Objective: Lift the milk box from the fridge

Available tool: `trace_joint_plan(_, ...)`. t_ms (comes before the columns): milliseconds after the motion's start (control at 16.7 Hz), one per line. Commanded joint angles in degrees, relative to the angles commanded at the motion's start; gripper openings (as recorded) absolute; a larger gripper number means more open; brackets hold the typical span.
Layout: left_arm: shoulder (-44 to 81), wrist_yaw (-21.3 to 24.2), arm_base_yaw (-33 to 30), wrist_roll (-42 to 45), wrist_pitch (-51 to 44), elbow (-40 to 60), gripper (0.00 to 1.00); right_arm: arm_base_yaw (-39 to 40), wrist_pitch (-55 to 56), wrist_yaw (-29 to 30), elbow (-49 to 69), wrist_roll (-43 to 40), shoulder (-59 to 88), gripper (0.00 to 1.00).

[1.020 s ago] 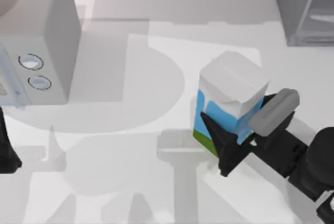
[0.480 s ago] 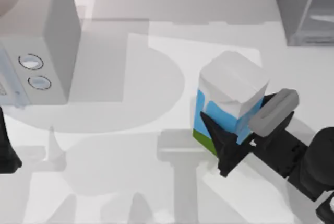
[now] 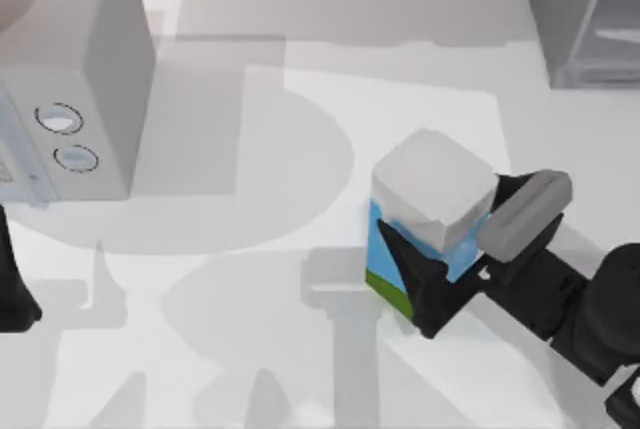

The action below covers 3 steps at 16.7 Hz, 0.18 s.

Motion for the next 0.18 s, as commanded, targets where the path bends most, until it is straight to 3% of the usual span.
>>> trace_joint_plan(180,0.00,0.00,0.00,0.00,0.00,0.00,1.00,0.00,0.00,0.00,0.00,0.00,0.00,1.00)
